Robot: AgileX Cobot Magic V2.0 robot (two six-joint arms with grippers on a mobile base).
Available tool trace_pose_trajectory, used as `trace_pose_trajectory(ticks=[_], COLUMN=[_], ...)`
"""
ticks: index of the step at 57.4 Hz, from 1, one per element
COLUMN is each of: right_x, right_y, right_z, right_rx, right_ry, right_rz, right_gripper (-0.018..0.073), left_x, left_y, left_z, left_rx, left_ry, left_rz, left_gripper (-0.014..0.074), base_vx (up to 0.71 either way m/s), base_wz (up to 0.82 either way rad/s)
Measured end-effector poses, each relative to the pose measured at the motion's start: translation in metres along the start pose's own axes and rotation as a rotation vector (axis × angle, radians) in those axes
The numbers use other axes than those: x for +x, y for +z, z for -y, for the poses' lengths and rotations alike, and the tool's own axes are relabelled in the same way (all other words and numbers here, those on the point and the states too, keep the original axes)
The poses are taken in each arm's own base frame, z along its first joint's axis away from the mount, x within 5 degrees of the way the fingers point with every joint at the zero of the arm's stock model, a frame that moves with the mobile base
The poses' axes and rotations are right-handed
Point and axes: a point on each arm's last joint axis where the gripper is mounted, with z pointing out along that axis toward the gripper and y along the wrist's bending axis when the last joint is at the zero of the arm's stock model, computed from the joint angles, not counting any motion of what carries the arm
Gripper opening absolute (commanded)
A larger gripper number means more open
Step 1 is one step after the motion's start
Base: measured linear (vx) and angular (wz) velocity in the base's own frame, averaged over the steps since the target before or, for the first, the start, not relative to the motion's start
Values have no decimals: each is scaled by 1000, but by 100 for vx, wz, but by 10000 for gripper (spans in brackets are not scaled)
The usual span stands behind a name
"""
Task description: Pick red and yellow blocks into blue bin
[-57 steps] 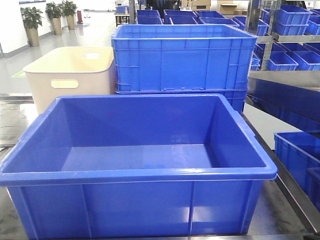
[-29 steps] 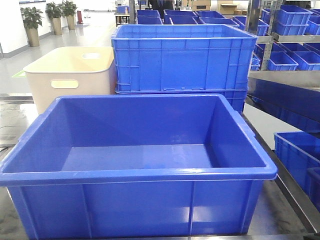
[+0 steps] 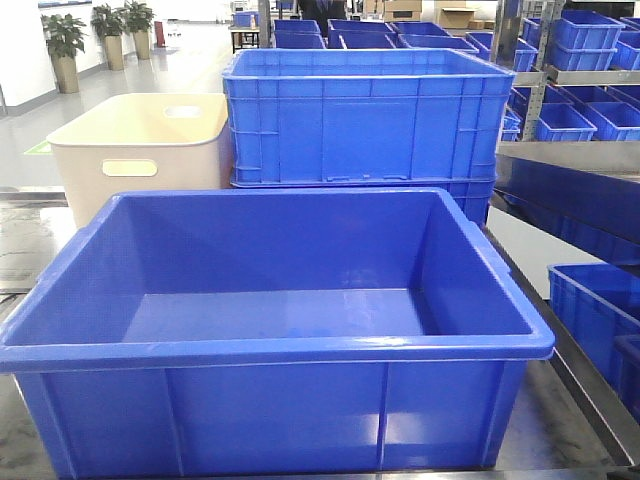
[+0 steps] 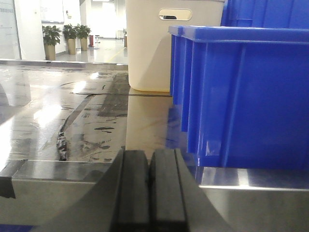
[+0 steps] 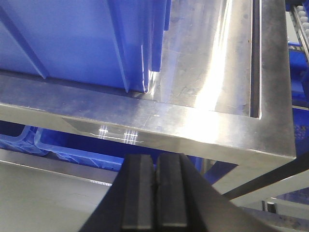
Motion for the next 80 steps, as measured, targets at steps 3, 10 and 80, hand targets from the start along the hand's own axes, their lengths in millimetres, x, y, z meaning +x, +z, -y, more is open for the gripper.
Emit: trace_pose_trajectory(ticks=[3,10,80], right_x=[0,0,166], right_y=[0,0,23], right_z=[0,0,22], right_rx=[0,0,267], right_ry=[0,0,79], right_rz=[0,0,712], right_gripper=[-10,-10,-10], left_x=[0,0,0], left_y=[0,0,0], left_z=[0,0,0], left_rx=[0,0,0], left_ry=[0,0,0], left_rz=[0,0,0], left_gripper=[-6,-6,-6], base_vx=[0,0,0], base_wz=[0,0,0])
